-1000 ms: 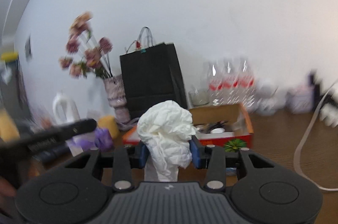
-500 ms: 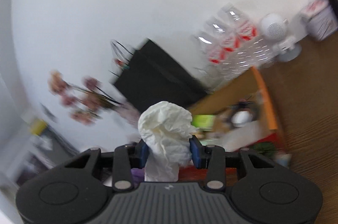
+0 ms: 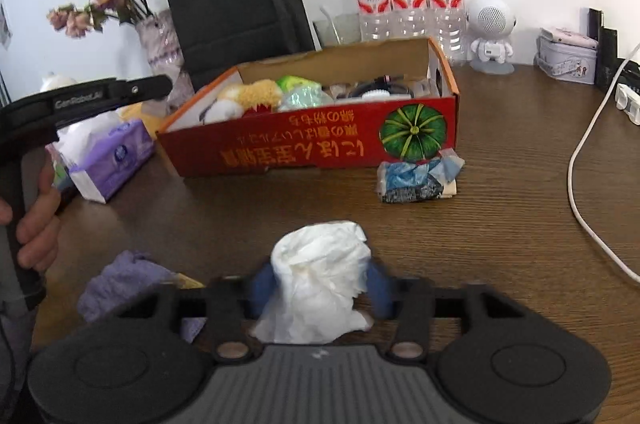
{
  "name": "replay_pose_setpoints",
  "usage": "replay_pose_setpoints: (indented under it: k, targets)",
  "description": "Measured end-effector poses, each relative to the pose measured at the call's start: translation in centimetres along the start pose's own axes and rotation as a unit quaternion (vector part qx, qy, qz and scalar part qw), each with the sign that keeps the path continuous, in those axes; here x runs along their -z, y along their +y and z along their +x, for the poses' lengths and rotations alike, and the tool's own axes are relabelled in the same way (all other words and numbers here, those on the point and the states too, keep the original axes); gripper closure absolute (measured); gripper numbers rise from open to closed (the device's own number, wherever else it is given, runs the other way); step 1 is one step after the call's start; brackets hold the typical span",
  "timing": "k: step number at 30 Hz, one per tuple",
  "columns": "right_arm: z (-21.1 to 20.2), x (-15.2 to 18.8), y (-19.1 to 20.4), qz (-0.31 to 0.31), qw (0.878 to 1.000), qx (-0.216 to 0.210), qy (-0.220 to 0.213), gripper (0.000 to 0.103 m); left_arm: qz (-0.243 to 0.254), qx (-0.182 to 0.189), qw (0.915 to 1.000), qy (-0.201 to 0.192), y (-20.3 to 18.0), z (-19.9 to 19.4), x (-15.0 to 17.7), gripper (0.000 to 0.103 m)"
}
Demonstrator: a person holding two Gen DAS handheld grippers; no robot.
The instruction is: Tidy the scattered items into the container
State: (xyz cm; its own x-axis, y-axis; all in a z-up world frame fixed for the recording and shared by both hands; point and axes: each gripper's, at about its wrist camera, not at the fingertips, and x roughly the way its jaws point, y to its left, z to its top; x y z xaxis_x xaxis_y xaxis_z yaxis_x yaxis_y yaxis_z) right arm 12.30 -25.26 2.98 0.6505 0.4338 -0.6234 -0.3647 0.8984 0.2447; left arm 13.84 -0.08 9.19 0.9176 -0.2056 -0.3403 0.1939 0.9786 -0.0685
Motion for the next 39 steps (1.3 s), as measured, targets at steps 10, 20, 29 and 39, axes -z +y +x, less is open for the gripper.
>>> replay_pose_setpoints:
  k: [10, 20, 29, 39]
  targets:
    - [-5.9, -1.1, 1.0, -0.012, 0.996, 0.013, -0.089, 0.092, 0.017, -0.012, 0.9995, -0.023, -1.0, -4.3, 0.6, 0.094]
    - [-0.5, -15.2, 0.0, -0.054, 0.994, 0.044, -0.09, 0.091, -0.034, 0.027, 0.9977, 0.052, 0.8, 7.0, -5.2, 0.094]
    - [14.6, -24.0, -4.3, -0.02, 0.99, 0.07, 0.121, 0.09, -0.101, -0.009, 0.9623, 0.253, 2.5, 21.4, -5.9, 0.093]
    - [16.1, -24.8, -5.3, 0.033, 0.982, 0.091, 0.164, 0.035, -0.082, -0.025, 0.9603, 0.265, 3.9, 20.6, -7.1, 0.034]
